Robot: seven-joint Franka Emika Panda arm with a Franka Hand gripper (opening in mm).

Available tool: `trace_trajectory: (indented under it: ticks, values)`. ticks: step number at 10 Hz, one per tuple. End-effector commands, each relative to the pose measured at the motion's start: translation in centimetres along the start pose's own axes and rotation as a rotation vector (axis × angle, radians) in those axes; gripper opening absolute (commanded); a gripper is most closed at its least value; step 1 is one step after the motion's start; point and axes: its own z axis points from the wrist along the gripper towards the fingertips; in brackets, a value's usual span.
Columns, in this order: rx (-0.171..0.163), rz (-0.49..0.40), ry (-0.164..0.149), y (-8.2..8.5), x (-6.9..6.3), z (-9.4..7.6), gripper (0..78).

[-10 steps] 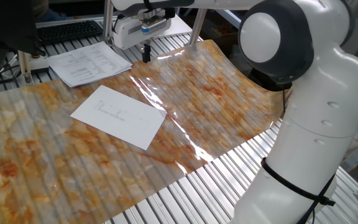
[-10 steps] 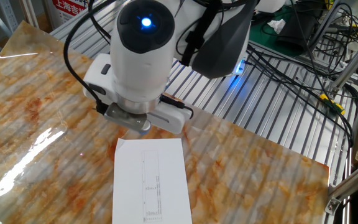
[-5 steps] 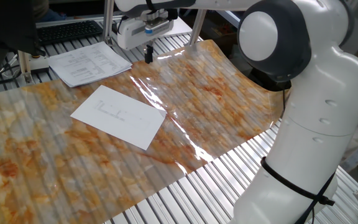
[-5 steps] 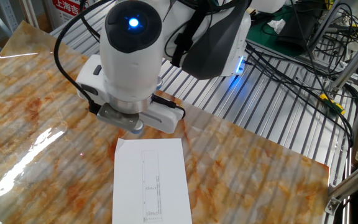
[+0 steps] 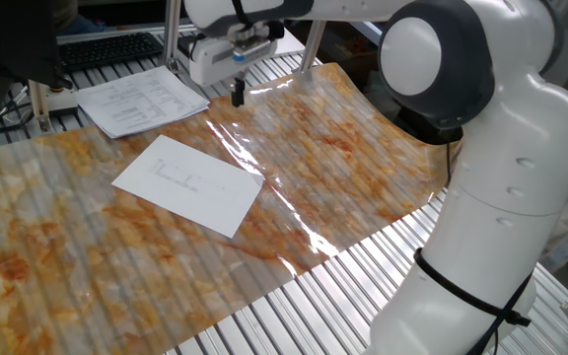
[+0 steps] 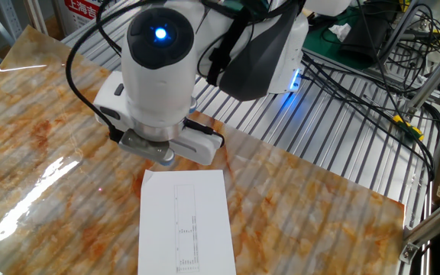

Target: Flip over and spread out the paper that is laid flat on the table

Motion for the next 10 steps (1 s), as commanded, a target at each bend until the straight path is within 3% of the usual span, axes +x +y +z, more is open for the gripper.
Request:
trace_trajectory:
  ticks: [1, 4, 10]
  values:
    - [-0.003, 0.006, -0.021, -0.3, 0.5, 1.5, 1.1]
    - [-0.015, 0.003, -0.053, -0.8, 0.9, 3.6, 1.1]
    - [-0.023, 0.0, -0.082, -1.2, 1.8, 7.5, 1.1]
